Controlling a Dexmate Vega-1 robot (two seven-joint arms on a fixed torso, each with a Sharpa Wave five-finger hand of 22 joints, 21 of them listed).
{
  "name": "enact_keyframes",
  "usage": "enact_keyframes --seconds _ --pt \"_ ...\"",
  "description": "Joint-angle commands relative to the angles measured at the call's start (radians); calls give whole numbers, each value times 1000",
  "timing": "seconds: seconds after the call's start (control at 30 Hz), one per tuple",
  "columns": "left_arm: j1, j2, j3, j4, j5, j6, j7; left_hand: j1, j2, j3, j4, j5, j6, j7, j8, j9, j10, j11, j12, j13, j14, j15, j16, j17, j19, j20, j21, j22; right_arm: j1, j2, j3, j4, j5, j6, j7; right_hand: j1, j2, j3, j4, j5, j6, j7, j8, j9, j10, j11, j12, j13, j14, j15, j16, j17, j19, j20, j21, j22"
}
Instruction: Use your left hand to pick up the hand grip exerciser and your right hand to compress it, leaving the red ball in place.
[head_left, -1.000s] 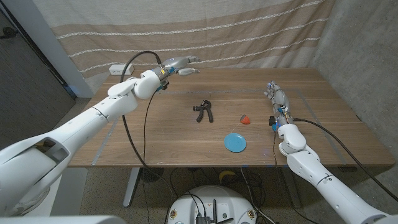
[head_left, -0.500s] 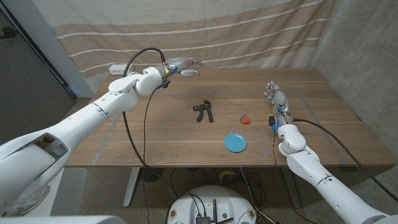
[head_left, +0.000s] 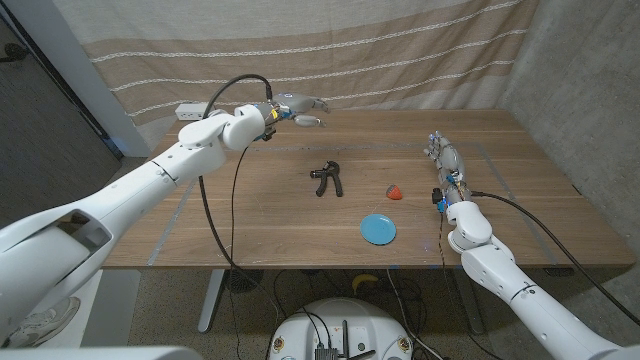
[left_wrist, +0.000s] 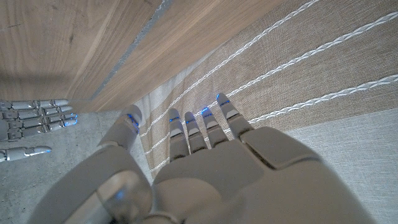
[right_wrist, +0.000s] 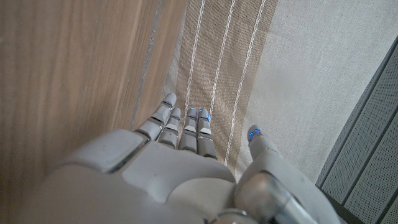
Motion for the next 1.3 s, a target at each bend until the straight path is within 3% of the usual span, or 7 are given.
enact_keyframes --seconds 0.03,0.63,0.93,1.3 --pt "-13 -5 20 -18 70 33 -64 20 -3 2 -9 2 19 0 10 5 11 -4 2 1 10 -33 3 5 8 0 -2 3 -26 -7 6 -32 -11 1 -15 4 1 4 -7 1 13 1 10 4 12 -2 6 6 9 -3 7 2 4 -3 -2 3" --pt "-20 -5 42 -32 145 53 -117 77 -31 4 -11 5 66 -10 22 5 27 -12 -3 1 13 -39 0 5 11 -4 -7 1 -58 -7 9 -73 -26 -11 -41 1 2 4 -10 1 37 3 16 5 17 0 6 6 15 -3 11 3 7 -2 -10 3" --pt "-22 -8 56 -22 179 38 -111 105 -39 7 -12 6 56 -15 16 6 15 -19 -12 1 12 -39 -2 5 17 -8 -8 1 -67 -5 10 -83 -33 -12 -48 -1 1 3 -11 1 44 1 16 5 23 -1 8 7 17 -3 12 3 10 -2 -14 3" --pt "-25 -15 65 -9 199 26 -118 153 -52 9 -10 6 21 -25 -1 7 -16 -8 -25 2 3 -36 -6 6 17 -5 -12 1 -70 -4 10 -89 -33 -17 -48 -4 1 2 -11 0 50 1 16 6 28 0 8 8 19 -4 14 4 11 -2 -18 3"
